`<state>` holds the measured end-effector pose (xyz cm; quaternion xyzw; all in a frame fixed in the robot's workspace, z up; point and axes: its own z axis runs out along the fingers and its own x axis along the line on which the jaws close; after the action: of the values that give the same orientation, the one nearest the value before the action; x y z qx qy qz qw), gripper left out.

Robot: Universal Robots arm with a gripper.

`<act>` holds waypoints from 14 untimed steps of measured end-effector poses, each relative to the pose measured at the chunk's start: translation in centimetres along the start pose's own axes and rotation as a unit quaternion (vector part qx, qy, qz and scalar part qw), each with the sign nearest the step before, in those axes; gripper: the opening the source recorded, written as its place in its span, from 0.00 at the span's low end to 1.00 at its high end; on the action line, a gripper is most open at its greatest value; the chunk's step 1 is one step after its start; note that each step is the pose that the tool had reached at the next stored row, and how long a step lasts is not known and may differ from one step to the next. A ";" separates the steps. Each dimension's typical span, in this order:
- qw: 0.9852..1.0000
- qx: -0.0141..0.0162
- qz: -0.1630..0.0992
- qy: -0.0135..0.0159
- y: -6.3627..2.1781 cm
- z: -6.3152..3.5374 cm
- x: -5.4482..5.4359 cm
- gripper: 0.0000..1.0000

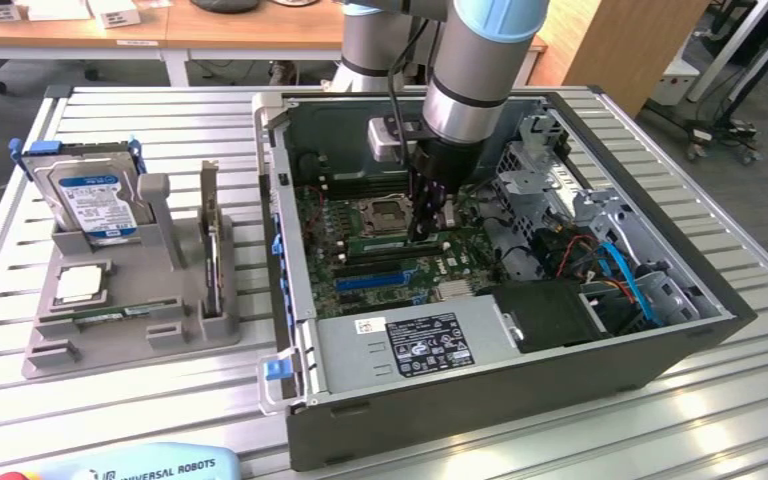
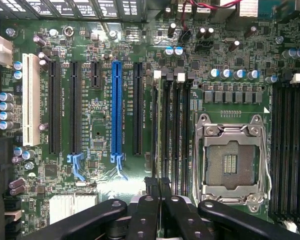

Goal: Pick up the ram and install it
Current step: 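Insert the ram into the slot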

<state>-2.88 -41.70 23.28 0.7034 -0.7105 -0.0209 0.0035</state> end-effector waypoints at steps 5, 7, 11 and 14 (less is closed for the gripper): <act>1.000 -0.001 0.000 0.000 0.00 0.00 0.0 0.11; 1.000 -0.001 0.000 0.000 -0.01 0.01 0.0 0.11; 1.000 -0.001 0.000 0.000 -0.01 0.00 0.0 0.11; 1.000 -0.001 0.000 0.000 -0.01 0.06 0.0 0.11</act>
<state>-2.87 -41.70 23.23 0.7034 -0.7105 -0.0220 0.0042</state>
